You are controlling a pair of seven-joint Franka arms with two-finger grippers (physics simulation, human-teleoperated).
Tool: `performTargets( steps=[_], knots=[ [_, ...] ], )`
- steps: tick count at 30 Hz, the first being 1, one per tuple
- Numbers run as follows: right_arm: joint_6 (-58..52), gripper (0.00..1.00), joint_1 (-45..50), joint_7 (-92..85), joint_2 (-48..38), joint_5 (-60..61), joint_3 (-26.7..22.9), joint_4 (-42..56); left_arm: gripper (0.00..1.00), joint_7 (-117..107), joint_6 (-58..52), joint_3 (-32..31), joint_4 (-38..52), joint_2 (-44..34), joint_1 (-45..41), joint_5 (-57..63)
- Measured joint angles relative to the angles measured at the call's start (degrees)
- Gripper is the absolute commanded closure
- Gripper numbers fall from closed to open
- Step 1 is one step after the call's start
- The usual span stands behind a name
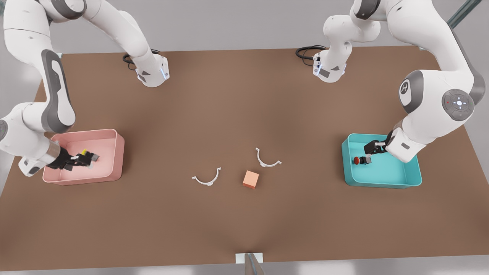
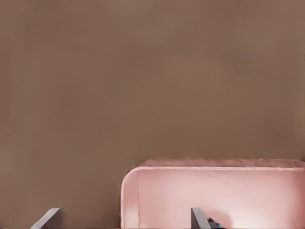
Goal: Place the red button in the blue storage box with the left arm, and place the yellow button in the pink storage box with the right arm
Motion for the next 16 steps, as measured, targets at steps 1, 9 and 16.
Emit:
performTargets(
  steps=[1,9,16],
  knots=[
    [-3.42,0.0,7.12,0.5,-0.15,-1.66,0.14,6.96,0.0,-0.32,-0.01,-0.01,0.01,0.02,0.0,0.0],
    [-20.81,0.0,44.98,5.67,-13.53,1.13,-34.48,11.53,0.0,-2.29,-0.04,-0.04,0.09,-0.03,0.0,0.0],
    [-22.8,0.0,60.34,7.89,-21.61,9.86,-53.26,4.32,0.0,-3.42,-0.05,-0.05,0.23,-0.12,0.0,0.0]
  ],
)
